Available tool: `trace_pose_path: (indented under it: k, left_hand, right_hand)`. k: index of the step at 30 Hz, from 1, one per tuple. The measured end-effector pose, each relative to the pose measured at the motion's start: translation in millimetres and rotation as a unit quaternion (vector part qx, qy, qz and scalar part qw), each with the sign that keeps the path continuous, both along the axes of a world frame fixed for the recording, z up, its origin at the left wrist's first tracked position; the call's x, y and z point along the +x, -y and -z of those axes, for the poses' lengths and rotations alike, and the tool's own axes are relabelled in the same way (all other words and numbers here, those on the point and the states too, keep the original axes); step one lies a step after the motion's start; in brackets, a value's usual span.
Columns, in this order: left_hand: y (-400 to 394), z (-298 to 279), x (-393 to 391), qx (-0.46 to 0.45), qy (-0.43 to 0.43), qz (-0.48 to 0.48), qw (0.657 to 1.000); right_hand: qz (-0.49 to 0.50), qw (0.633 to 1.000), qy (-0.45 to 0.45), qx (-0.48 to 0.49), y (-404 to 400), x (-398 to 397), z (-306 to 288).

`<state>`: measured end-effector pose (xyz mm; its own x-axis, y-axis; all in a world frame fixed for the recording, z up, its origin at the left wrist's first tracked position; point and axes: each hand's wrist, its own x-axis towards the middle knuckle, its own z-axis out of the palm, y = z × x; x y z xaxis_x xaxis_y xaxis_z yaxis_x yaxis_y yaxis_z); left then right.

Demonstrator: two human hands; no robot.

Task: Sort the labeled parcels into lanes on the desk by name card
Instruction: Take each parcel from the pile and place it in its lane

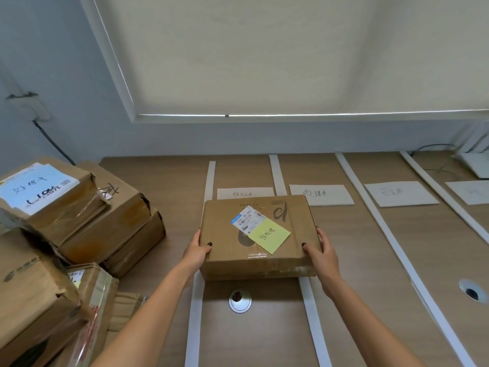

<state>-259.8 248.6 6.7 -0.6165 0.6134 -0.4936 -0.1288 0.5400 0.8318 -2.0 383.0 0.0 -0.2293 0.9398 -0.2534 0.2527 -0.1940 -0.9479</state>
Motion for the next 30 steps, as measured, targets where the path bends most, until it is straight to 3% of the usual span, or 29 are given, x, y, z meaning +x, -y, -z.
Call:
trace_pose_path:
  k: [10, 30]
  left_hand:
    - [24, -10, -33, -0.032, -0.043, -0.020, 0.998]
    - [4, 0, -17, 0.011, -0.026, -0.037, 0.999]
  right_hand:
    - [-0.071, 0.997, -0.023, -0.031, 24, -35, 5]
    - [-0.028, 0.999, -0.012, -0.030, 8, -23, 8]
